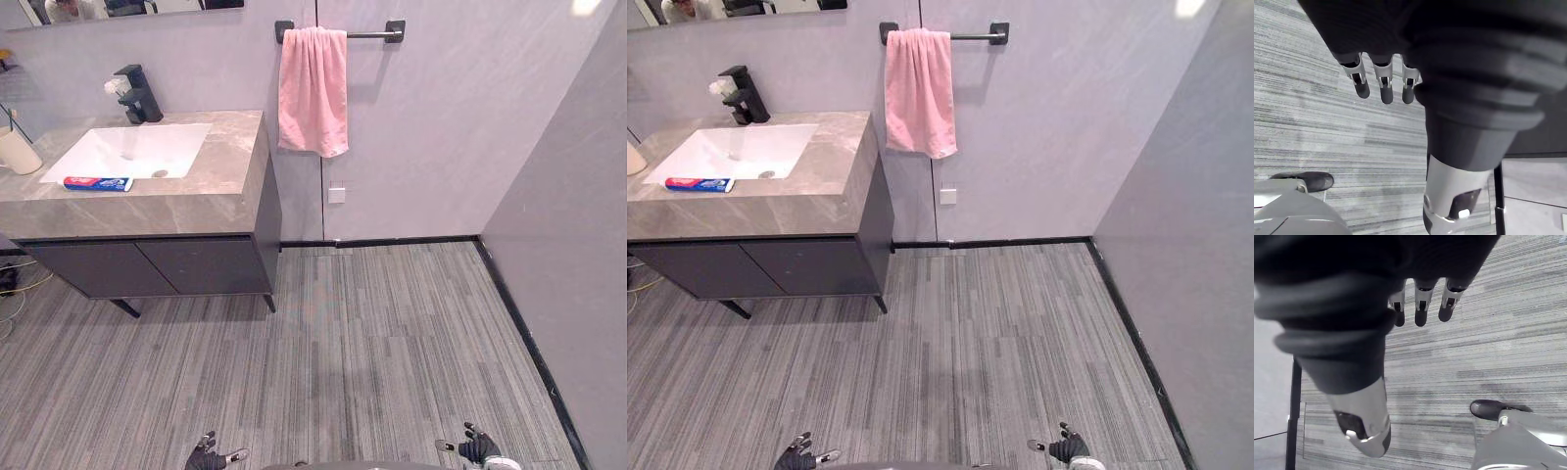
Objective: Organize washtable
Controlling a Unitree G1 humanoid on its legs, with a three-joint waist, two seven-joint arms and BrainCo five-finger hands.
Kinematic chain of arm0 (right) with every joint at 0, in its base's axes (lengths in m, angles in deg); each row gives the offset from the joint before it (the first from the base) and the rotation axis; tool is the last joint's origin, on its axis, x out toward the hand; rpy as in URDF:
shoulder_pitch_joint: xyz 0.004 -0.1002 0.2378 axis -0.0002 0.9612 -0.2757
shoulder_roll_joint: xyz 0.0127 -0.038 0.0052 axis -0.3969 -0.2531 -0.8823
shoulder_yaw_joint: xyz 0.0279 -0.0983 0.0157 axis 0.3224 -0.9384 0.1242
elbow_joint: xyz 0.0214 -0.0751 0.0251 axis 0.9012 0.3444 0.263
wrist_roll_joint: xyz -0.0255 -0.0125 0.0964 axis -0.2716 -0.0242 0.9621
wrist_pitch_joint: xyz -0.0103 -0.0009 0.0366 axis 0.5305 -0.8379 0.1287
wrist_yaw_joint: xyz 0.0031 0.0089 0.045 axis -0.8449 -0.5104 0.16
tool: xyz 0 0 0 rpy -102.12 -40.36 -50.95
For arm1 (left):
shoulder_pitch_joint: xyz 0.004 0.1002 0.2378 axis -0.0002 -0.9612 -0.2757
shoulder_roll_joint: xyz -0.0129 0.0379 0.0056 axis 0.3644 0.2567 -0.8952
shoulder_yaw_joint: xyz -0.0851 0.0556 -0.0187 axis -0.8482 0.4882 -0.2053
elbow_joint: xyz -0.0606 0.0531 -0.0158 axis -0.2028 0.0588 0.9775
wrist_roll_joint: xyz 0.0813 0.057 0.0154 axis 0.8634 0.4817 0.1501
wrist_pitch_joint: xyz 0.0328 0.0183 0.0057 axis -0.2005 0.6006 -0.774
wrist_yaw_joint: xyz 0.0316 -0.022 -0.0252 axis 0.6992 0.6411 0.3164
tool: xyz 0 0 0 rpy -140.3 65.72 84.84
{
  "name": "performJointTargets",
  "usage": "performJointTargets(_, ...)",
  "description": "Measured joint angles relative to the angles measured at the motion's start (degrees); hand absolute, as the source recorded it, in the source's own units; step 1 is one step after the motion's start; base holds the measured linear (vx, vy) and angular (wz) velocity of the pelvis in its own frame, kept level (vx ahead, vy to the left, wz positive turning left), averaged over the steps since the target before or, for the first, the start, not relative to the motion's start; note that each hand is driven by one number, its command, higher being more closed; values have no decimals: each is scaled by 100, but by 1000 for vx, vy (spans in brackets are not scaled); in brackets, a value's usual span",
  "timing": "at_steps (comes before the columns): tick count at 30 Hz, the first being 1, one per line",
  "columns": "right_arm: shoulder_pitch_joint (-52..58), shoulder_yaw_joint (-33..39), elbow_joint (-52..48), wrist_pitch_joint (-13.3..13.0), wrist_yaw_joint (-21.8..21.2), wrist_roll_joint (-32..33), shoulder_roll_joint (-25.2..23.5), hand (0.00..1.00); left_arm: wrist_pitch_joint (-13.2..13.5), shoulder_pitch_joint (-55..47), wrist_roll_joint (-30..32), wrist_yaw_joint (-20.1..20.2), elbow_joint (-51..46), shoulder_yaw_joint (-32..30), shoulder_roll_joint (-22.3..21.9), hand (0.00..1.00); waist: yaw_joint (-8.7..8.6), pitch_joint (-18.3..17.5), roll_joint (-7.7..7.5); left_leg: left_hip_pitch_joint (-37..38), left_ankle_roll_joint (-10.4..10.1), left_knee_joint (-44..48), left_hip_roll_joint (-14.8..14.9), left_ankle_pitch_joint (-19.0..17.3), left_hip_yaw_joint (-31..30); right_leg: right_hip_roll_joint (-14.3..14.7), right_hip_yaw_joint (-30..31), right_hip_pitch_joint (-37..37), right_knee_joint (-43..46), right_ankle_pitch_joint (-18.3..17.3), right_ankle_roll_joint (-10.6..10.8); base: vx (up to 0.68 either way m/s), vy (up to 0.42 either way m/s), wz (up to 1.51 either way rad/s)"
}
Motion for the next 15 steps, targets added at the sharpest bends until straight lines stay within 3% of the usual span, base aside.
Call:
performJointTargets(4,-86,15,0,1,3,-4,-4,0,-1,28,0,-3,1,-10,-2,0,-40,37,-49,2,-9,-3,-5,-6,3,-7,1,3,-2,0,2,0,0,0)
performJointTargets(15,-58,105,4,31,12,57,-29,0,-7,56,-3,-17,4,-6,-91,0,-62,45,-11,-11,-10,-21,20,-8,60,20,37,11,-176,82,17,-54,-11,-2)
